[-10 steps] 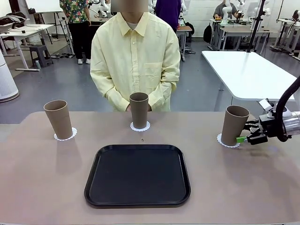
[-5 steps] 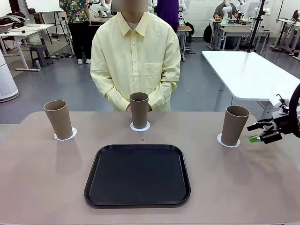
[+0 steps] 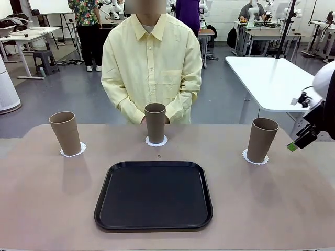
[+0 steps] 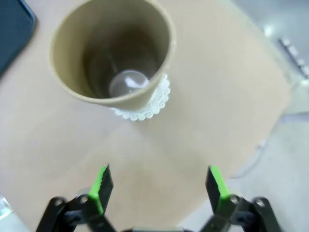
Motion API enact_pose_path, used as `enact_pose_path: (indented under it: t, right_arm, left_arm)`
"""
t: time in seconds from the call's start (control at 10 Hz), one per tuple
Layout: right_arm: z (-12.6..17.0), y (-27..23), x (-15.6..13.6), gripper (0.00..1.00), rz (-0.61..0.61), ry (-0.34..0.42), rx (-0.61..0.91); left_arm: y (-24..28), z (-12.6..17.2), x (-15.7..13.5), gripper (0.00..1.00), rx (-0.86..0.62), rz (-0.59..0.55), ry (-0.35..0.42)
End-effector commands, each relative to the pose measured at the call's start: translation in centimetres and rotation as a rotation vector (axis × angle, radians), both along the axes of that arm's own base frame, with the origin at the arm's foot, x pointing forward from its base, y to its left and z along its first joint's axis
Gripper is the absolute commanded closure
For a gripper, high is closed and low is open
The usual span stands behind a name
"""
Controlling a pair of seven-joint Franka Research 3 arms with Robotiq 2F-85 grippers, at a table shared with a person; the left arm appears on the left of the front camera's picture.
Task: Place coasters on the table and set cups on them.
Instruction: Take one Reusable plastic cup from the Flat Tray and place it on a coaster set by the human.
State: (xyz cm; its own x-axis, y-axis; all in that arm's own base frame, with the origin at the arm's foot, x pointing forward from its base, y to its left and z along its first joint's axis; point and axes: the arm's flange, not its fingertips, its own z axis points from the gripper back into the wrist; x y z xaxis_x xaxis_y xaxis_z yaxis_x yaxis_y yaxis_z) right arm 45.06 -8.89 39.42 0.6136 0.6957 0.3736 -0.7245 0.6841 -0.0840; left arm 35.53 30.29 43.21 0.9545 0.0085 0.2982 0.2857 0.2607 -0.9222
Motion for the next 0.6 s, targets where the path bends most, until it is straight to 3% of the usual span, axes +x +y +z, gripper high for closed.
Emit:
enact_pose_path:
  t: [0.0,0.5]
  right_arm:
    - [4.3,3.9,-1.5,0.0,-0.042,0.122,-0.109]
    - [12.7,9.5,-3.0,0.0,-0.087,0.052,-0.26]
  left_arm:
    - [0.1,0.2,-0.1,0.0,0.002,0.005,0.001]
    - [0.1,0.2,-0.1,0.0,0.002,0.005,0.001]
